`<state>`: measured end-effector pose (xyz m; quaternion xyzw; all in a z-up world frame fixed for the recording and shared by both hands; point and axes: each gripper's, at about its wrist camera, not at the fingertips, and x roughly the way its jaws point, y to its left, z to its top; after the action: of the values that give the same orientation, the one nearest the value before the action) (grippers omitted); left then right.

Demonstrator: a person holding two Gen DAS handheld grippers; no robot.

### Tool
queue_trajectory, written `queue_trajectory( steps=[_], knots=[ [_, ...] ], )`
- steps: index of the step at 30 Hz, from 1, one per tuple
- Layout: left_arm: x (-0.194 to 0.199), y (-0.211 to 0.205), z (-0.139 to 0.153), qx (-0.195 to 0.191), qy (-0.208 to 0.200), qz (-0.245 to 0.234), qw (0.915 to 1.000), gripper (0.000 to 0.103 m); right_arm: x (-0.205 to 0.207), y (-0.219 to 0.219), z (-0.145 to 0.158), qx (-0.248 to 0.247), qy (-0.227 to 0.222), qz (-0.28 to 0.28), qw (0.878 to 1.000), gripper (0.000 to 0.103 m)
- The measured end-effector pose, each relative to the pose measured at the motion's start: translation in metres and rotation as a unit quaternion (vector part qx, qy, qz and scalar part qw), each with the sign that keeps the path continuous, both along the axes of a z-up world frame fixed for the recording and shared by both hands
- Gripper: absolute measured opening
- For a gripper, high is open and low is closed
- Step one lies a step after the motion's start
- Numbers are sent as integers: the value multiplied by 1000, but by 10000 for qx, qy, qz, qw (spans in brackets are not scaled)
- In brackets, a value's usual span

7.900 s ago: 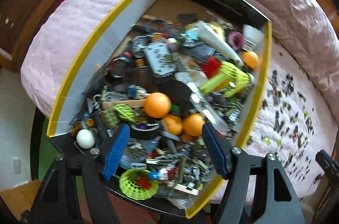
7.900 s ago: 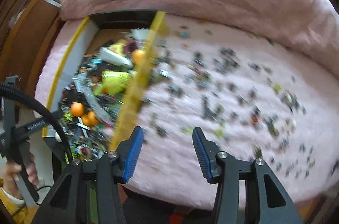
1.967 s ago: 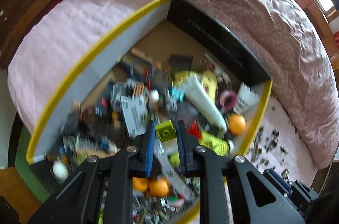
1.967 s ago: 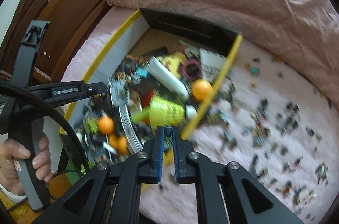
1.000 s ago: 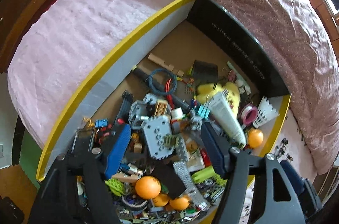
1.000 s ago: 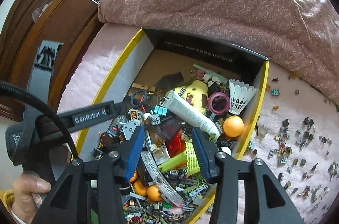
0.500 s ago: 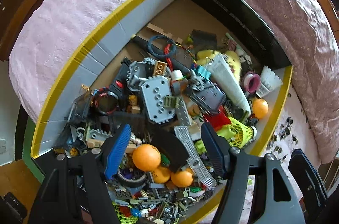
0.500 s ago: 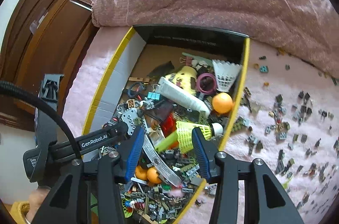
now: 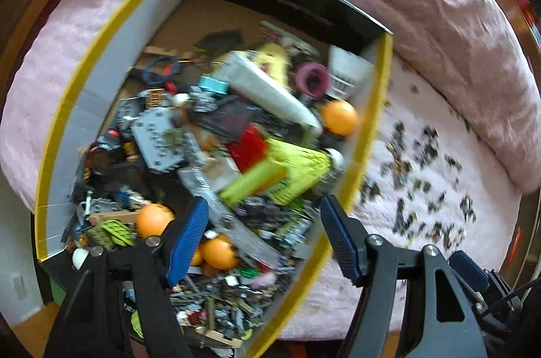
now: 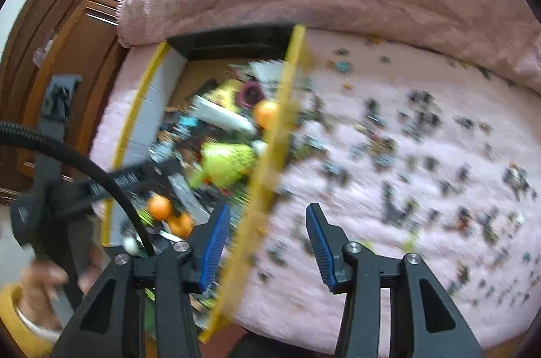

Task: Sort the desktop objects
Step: 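Move both open tools back over the scattered Lego pieces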

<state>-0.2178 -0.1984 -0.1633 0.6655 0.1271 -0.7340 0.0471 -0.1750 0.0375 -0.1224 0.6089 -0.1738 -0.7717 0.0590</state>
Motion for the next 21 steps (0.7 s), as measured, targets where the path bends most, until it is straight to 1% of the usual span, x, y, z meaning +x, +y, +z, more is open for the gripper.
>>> queue_trajectory(
  steps=[6,11,13,15,17,21],
  knots=[
    [3,57,8,22,107,-632,9979,70,46,48,-19,458,-282,-164,9984,48],
    [12,115,7,182,121,-1137,9933,70,85,83,-40,709,-449,-550,9950,48],
    [17,140,-1,224,22,-1370,9903,70,99,94,-49,768,-504,-719,9932,48],
    [22,159,-11,267,-105,-1483,9885,70,111,103,-59,743,-573,-854,9919,48],
    [28,181,-28,303,-243,-1552,9871,70,121,110,-67,683,-616,-969,9910,48],
    [35,217,-64,226,-296,-1764,9836,70,146,119,-83,546,-673,-1143,9897,48]
  ],
)
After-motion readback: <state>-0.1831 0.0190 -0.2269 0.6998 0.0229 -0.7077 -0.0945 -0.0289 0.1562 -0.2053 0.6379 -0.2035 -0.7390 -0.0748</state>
